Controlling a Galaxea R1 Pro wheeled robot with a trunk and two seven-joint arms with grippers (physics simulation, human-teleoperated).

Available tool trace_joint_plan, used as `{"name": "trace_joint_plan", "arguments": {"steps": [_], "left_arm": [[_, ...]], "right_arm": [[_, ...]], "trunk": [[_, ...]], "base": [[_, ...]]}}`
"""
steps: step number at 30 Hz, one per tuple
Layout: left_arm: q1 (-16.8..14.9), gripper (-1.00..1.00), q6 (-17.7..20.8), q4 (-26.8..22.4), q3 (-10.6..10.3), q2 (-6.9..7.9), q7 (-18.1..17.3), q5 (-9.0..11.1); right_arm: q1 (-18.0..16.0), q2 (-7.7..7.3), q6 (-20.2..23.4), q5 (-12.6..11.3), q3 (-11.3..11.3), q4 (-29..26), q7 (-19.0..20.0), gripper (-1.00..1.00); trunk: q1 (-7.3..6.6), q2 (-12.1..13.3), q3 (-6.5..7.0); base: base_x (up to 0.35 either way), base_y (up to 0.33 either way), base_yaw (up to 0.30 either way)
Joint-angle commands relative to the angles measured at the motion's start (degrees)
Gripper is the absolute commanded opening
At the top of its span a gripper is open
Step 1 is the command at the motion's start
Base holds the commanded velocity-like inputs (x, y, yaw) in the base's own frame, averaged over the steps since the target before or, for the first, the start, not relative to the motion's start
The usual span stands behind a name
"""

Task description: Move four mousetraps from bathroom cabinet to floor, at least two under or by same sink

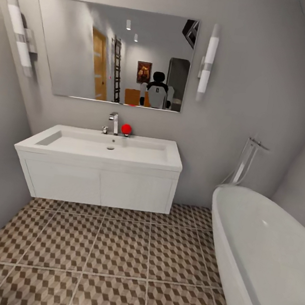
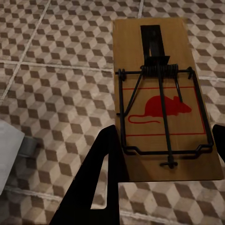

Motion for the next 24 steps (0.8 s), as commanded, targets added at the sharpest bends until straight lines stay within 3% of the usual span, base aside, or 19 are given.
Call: {"name": "trace_joint_plan", "arguments": {"steps": [1, 10, 18, 24], "left_arm": [[-0.1, -1.0, -0.2, 0.2, -0.5, -0.03, 0.5, -0.1], [-0.1, -1.0, -0.2, 0.2, -0.5, -0.03, 0.5, -0.1], [-0.1, -1.0, -0.2, 0.2, -0.5, -0.03, 0.5, -0.1], [-0.1, -1.0, -0.2, 0.2, -0.5, -0.03, 0.5, -0.1]], "right_arm": [[0.0, 0.0, -0.1, -0.3, 0.5, 0.0, -0.3, -1.0], [0.0, -0.02, -0.1, -0.3, 0.5, 0.0, -0.3, -1.0], [0.0, -0.03, -0.1, -0.3, 0.5, 0.0, -0.3, -1.0], [0.0, -0.03, -0.1, -0.3, 0.5, 0.0, -0.2, -1.0]], "trunk": [[0.0, 0.0, -0.06], [0.0, 0.0, -0.06], [0.0, 0.0, -0.06], [0.0, 0.0, -0.06]], "base": [[0.0, 0.0, 0.207], [0.0, 0.0, 0.202], [0.003, 0.0, 0.021], [0.183, 0.01, 0.001]]}}
